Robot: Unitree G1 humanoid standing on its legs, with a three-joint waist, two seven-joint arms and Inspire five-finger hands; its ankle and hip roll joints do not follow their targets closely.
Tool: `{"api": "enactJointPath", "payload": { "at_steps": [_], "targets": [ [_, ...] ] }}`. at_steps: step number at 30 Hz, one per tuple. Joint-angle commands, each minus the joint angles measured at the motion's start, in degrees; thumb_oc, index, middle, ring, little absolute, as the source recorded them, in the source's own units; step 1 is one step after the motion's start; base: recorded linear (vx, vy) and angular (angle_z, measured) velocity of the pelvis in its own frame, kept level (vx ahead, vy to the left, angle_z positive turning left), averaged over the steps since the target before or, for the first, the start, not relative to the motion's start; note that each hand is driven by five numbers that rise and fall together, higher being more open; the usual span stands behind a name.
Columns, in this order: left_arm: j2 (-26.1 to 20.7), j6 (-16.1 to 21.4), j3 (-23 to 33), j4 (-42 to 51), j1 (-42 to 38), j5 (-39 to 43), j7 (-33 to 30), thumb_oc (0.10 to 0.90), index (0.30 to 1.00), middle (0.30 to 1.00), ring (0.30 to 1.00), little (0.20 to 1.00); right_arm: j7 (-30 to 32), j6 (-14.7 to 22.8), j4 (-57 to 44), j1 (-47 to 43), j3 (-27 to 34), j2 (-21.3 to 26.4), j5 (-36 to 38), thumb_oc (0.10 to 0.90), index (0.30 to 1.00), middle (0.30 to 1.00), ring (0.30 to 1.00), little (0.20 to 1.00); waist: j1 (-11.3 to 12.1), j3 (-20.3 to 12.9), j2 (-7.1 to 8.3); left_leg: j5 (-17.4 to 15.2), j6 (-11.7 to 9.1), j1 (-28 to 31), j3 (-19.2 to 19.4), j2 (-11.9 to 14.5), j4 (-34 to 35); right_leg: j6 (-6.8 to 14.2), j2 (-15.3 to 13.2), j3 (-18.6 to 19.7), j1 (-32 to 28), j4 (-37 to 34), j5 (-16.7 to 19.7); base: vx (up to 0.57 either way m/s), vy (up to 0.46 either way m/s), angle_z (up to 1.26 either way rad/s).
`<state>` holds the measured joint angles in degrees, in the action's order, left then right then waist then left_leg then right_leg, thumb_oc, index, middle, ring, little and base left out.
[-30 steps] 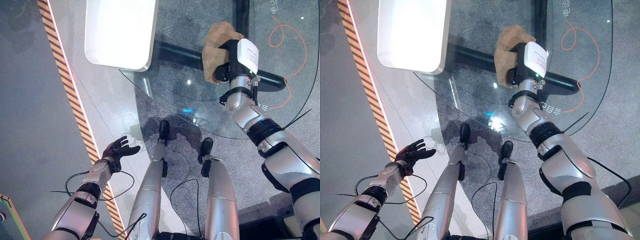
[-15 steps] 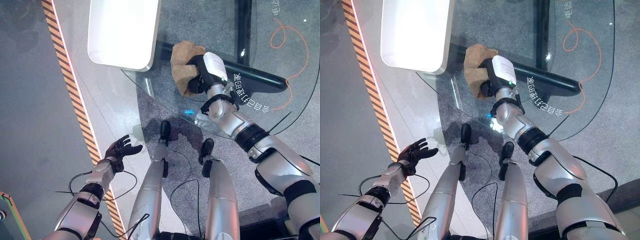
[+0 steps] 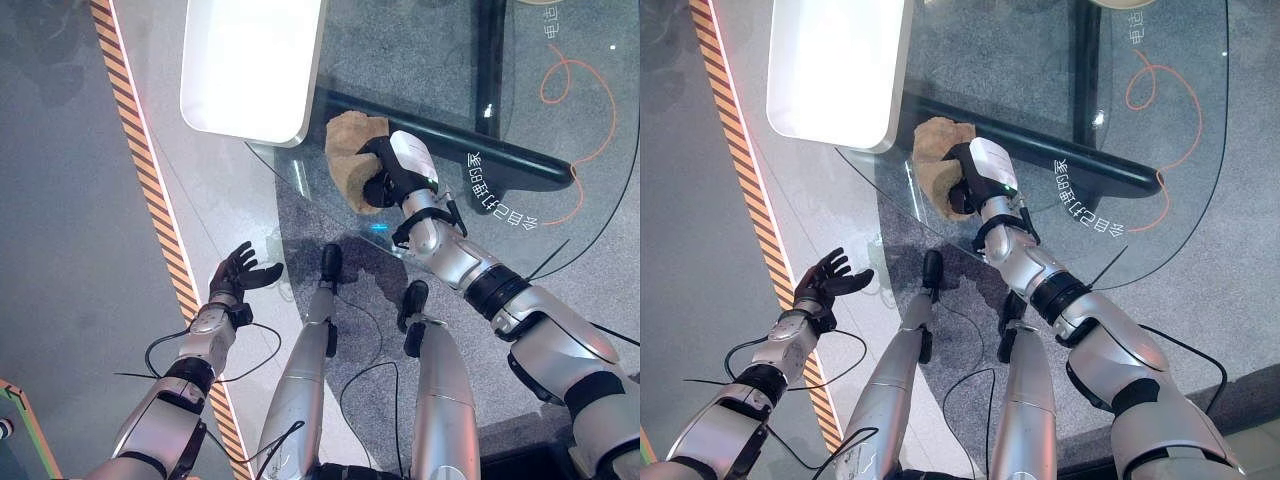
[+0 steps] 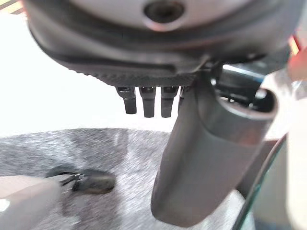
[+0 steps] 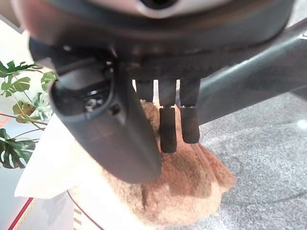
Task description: Wipe the table with a cloth and put it in the basket.
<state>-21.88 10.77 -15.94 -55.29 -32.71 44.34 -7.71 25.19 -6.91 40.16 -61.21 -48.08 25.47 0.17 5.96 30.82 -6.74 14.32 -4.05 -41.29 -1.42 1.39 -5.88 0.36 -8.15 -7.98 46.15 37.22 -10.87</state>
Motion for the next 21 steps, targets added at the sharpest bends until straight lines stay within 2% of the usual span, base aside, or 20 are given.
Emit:
{"api": "enactJointPath", "payload": {
  "at_steps": [1,8,12,21],
  "targets": [
    [-1.0,5.0,2.1,-1.1,-3.0,2.7,-3.9,0.8,0.9,0.9,0.9,0.9,5.7,5.2,-1.8,-2.9,3.1,-2.7,1.1,0.1,0.3,0.3,0.3,0.2,-0.1,-1.0,1.07,-10.4,1.7,0.7,1.4,-3.8,-8.5,3.5,-0.2,-1.5,-4.4,-18.2,11.3,0.0,-0.025,0.03],
    [-2.5,10.2,6.8,3.3,-4.8,7.1,-11.9,0.8,0.9,0.9,0.9,0.9,13.6,7.5,-2.6,-1.2,9.3,-1.8,7.4,0.1,0.3,0.3,0.3,0.2,-0.4,-1.0,1.68,-10.8,1.7,0.4,1.2,-3.5,-8.8,3.6,0.0,-1.4,-3.9,-17.4,11.1,0.0,0.0,0.0],
    [-3.3,12.8,9.1,6.1,-5.1,6.7,-15.4,0.8,0.9,0.9,0.9,0.9,16.1,8.8,-5.3,0.5,12.5,-0.7,8.1,0.1,0.3,0.3,0.3,0.2,-0.9,-1.0,2.02,-10.9,1.7,0.3,1.3,-3.3,-8.8,3.7,0.2,-1.1,-3.5,-17.2,11.1,0.0,0.0,0.0],
    [-5.2,18.6,15.9,17.1,-4.4,8.9,-20.3,0.8,0.9,0.9,0.9,0.9,19.6,11.1,-18.8,8.4,21.3,2.2,3.9,0.1,0.3,0.3,0.3,0.2,-2.4,-1.0,2.59,-11.6,1.8,-0.5,1.5,-2.9,-9.3,4.0,0.5,0.1,-2.3,-16.8,10.8,0.0,0.0,0.0]
  ]
}}
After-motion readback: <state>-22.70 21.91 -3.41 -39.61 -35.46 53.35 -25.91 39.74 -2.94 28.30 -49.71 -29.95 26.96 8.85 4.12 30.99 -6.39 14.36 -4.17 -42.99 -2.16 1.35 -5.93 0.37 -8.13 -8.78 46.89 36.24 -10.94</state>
